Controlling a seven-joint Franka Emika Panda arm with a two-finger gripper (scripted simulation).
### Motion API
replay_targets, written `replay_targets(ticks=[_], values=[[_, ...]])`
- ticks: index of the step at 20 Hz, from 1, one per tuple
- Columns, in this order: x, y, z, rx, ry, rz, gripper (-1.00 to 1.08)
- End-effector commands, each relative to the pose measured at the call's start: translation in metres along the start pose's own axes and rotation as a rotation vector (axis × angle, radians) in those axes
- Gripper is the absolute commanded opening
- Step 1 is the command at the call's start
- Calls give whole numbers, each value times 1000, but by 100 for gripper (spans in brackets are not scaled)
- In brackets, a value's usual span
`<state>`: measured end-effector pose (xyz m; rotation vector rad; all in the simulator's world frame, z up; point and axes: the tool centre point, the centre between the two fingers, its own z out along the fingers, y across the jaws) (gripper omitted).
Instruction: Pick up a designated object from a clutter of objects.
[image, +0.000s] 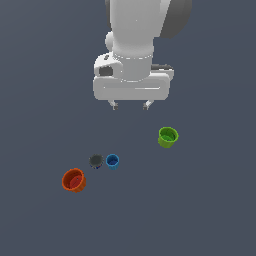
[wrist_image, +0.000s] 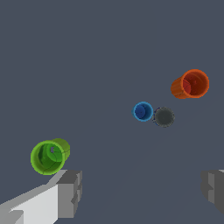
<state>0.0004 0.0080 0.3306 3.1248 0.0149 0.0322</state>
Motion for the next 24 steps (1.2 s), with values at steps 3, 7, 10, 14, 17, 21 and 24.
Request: replay_targets(ticks=[3,7,10,14,17,21,24], values=[[0,1,0,-1,-1,-1,100],[3,5,-4,-4,-5,-5,100],[4,7,-6,-6,-7,-4,100],[4,7,-5,-6,-6,-6,100],[6,9,-2,-5,-7,-17,100],[10,14,7,-3,-7,-45,100],[14,19,17,-1,-8,-75,100]])
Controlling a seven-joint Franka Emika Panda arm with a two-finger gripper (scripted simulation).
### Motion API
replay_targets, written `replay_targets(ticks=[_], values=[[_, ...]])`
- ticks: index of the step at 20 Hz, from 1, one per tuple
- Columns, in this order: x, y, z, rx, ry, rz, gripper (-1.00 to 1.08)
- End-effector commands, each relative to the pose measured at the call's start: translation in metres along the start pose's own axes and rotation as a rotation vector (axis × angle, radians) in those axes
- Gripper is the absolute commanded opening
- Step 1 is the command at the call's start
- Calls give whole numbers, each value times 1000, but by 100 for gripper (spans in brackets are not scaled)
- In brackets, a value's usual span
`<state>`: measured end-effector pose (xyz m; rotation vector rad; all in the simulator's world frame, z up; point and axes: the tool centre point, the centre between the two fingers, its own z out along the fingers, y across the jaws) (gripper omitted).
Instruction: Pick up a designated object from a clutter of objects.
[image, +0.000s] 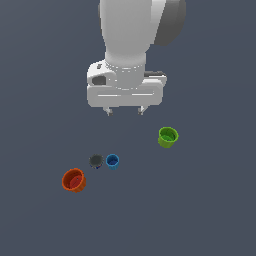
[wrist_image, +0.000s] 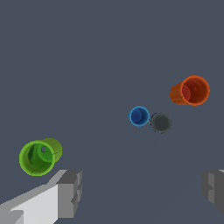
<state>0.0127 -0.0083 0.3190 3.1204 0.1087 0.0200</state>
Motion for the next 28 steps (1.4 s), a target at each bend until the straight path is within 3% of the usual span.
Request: replay_targets(ticks=[1,15,28], values=[[3,5,9,2,-1,-27,100],[24,52,92,14,-3,-267,100],[25,101,181,21,-3,-507,100]])
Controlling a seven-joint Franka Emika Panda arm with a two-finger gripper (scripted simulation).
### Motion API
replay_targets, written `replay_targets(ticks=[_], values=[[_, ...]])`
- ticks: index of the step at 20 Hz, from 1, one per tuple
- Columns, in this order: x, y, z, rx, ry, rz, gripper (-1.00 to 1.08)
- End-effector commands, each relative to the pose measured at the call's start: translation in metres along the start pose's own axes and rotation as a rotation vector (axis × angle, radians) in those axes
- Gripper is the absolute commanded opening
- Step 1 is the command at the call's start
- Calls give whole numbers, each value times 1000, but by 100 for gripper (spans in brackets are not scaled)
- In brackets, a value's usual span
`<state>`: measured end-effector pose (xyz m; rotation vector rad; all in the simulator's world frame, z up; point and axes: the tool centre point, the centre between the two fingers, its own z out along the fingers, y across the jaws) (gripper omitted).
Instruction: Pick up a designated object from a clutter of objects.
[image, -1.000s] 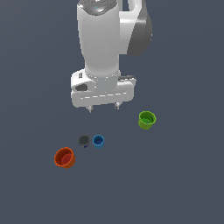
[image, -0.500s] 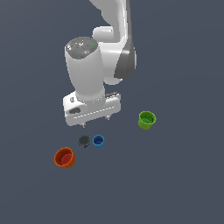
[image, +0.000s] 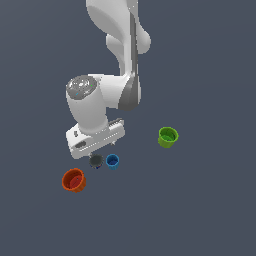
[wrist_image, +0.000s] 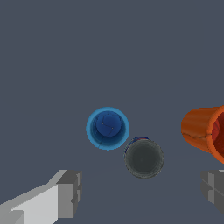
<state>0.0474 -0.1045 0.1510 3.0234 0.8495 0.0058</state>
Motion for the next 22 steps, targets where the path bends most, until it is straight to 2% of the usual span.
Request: replay_targets(ticks=[1,12,22], values=[[-6,8,17,1,0,-47,100],[-28,31,73,2,-2,-197,100],[-34,35,86,3,-4,-232,100]])
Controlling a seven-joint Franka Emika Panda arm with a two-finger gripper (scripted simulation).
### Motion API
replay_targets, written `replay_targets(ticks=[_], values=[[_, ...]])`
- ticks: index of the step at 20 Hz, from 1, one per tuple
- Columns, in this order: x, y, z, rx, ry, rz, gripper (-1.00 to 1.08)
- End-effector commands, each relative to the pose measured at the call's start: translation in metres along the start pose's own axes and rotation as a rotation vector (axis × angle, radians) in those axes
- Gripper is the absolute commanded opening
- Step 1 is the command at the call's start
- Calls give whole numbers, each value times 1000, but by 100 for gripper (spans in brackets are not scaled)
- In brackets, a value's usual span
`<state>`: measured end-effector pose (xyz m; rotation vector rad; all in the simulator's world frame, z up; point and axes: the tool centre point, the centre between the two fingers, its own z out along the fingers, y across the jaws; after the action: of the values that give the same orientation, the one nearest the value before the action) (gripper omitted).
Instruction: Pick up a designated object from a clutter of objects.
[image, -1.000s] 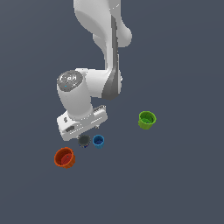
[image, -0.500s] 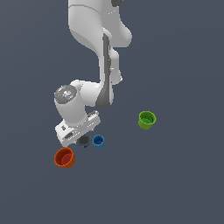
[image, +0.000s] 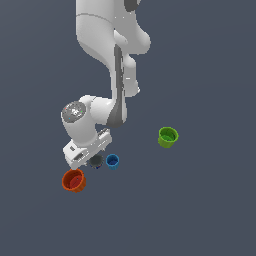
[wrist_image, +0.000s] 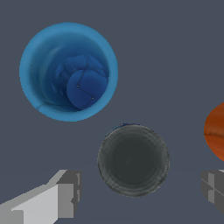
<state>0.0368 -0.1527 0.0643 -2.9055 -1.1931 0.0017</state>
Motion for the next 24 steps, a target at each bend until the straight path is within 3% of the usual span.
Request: replay_targets(ticks=[1,18,19,24], values=[[0,0,0,0,0,0,100],[0,0,51,-1,1,-4,100],[0,0,51,-1,1,-4,-100],[0,0,51,-1,1,-4,-100]])
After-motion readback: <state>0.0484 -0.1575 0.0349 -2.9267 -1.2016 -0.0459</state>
